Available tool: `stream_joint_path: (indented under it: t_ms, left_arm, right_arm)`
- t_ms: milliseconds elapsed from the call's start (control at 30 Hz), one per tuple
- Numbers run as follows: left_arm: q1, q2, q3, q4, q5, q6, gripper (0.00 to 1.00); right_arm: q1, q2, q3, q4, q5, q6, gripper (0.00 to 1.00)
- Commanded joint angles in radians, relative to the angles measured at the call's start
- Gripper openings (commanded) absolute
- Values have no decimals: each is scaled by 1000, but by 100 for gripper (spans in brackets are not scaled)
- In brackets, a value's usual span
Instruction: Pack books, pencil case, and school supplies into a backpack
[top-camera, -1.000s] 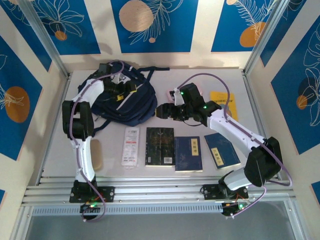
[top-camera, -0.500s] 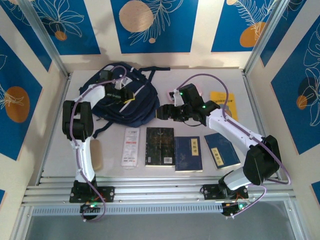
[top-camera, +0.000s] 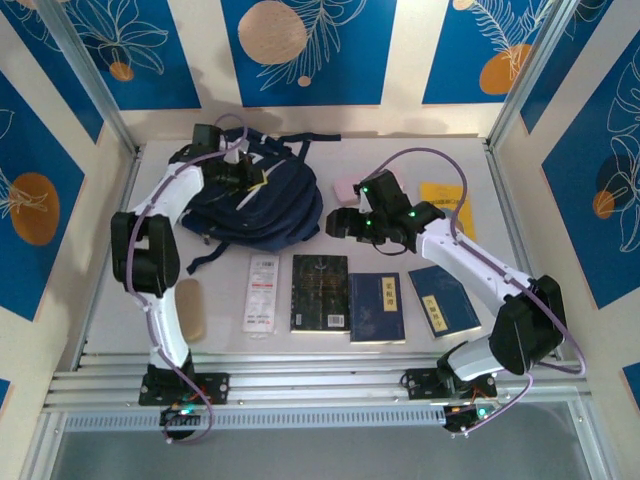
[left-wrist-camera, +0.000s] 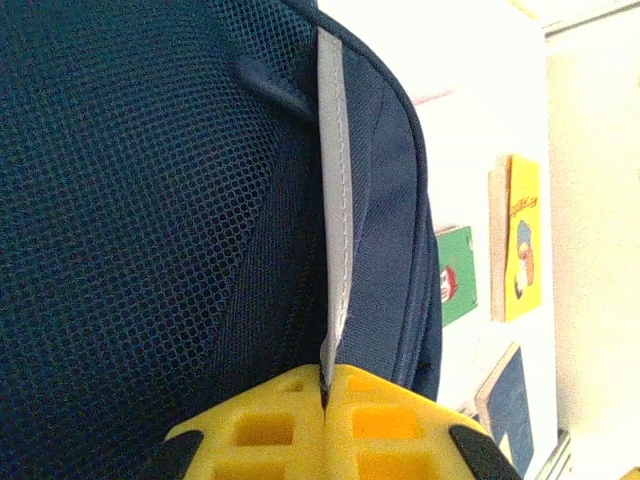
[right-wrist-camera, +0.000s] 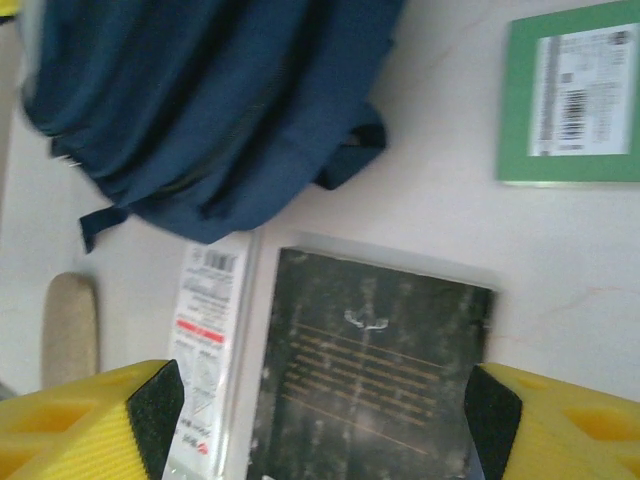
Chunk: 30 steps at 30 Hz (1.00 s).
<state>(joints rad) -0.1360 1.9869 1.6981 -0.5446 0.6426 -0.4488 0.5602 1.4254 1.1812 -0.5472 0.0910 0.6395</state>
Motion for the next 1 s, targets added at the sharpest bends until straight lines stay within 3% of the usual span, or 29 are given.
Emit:
stream_joint_path:
  t_ms: [0, 133, 267, 433, 533, 733, 767, 967]
  left_arm:
    - [-10, -106, 61, -6, 2, -78, 0]
    - [-10, -171, 27, 42, -5, -158, 0]
    - [-46, -182, 14, 148, 49, -271, 0]
    - [-185, -78, 118, 174, 36, -343, 0]
    - [-252, 9, 196, 170, -6, -371, 0]
    - [-329, 170, 317, 210, -18, -432, 0]
    - [-338, 197, 352, 179, -18, -418, 4]
    - [-357, 202, 398, 80, -39, -349, 60]
  right_arm:
    - [-5, -68, -16, -69, 135, 45, 77]
    - [-39, -134, -72, -103, 214, 79, 77]
    - [-81, -214, -163, -24, 102, 47, 77]
    - [-79, -282, -247, 96, -39, 14, 71]
    - [-61, -303, -263, 110, -40, 13, 62]
    - [-7, -268, -278, 123, -65, 14, 58]
    - [6, -260, -279, 127, -57, 13, 58]
    - [118, -256, -361, 300, -29, -87, 59]
